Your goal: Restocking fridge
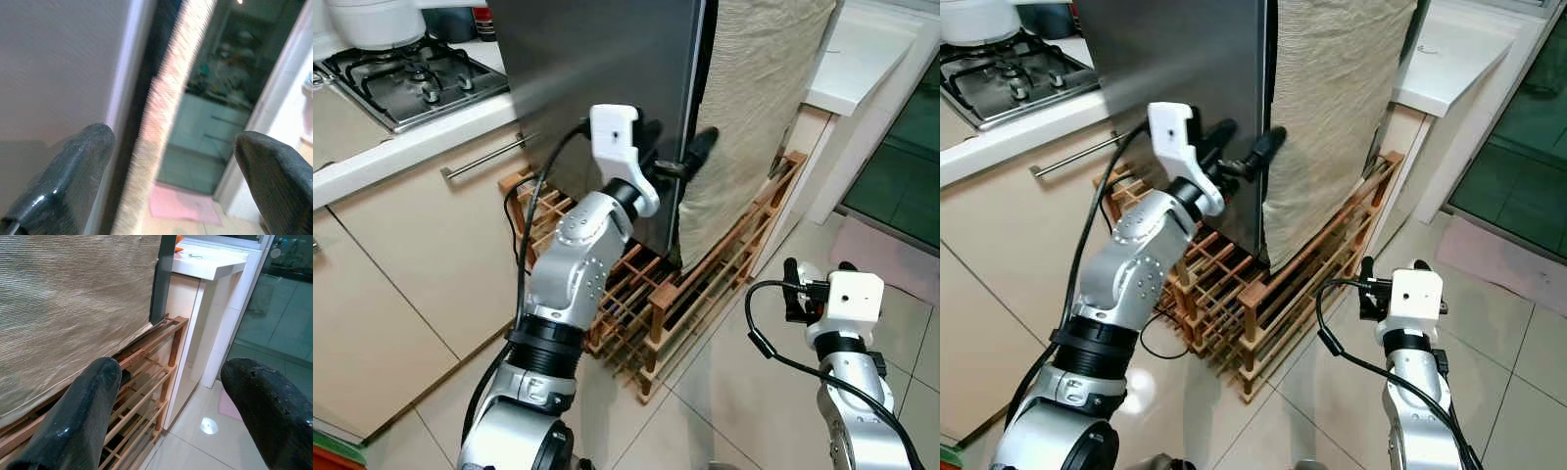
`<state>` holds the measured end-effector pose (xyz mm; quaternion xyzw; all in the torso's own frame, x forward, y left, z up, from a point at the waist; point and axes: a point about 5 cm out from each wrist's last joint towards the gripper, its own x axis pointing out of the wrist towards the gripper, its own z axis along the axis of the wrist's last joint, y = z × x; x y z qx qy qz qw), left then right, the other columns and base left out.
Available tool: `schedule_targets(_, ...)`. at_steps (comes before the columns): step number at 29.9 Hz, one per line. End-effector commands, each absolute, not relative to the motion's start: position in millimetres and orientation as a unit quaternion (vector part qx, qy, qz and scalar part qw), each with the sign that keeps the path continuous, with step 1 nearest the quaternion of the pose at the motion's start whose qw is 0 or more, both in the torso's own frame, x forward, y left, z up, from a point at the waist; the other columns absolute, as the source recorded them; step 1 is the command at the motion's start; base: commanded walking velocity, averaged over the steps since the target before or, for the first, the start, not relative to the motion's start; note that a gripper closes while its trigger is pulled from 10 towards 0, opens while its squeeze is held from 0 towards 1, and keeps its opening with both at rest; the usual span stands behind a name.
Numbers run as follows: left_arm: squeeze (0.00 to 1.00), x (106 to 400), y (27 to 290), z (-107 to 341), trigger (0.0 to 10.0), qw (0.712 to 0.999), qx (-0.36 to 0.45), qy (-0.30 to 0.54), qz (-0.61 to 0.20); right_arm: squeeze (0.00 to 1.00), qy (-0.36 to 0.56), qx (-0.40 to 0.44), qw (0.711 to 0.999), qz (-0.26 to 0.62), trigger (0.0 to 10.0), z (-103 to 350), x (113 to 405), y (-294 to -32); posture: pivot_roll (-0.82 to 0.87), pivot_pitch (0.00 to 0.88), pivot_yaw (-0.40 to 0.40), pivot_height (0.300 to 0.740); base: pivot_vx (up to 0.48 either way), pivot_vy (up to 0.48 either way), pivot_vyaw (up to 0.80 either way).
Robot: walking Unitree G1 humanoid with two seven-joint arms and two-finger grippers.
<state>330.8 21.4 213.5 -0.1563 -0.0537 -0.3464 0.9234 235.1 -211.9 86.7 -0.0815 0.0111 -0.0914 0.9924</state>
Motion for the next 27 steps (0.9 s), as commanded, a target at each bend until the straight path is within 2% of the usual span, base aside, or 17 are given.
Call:
schedule_targets(1, 0.0, 328.7, 16.4, 202.8, 10.0, 0.921, -0.161, -0.028, -0.353, 0.0, 0.007, -0.085, 0.992, -0.094, 10.0, 87.1, 233.2, -213.9, -0.23, 0.0, 0.039, 0.727, 0.0, 0.0, 0.0)
schedule_targets(20, 0.0, 332.0, 0.2, 192.3, 10.0, 0.92, -0.171, 0.001, -0.353, 0.0, 0.01, -0.085, 0.991, -0.099, 10.0, 85.6, 229.5, -214.2, -0.24, 0.0, 0.047, 0.727, 0.0, 0.0, 0.0)
schedule_targets(27, 0.0, 332.3, -11.1, 189.6, 10.0, 0.924, -0.152, 0.002, -0.35, 0.0, 0.01, -0.084, 0.991, -0.099, 10.0, 85.7, 229.1, -213.8, -0.25, 0.003, 0.054, 0.727, 0.0, 0.0, 0.0)
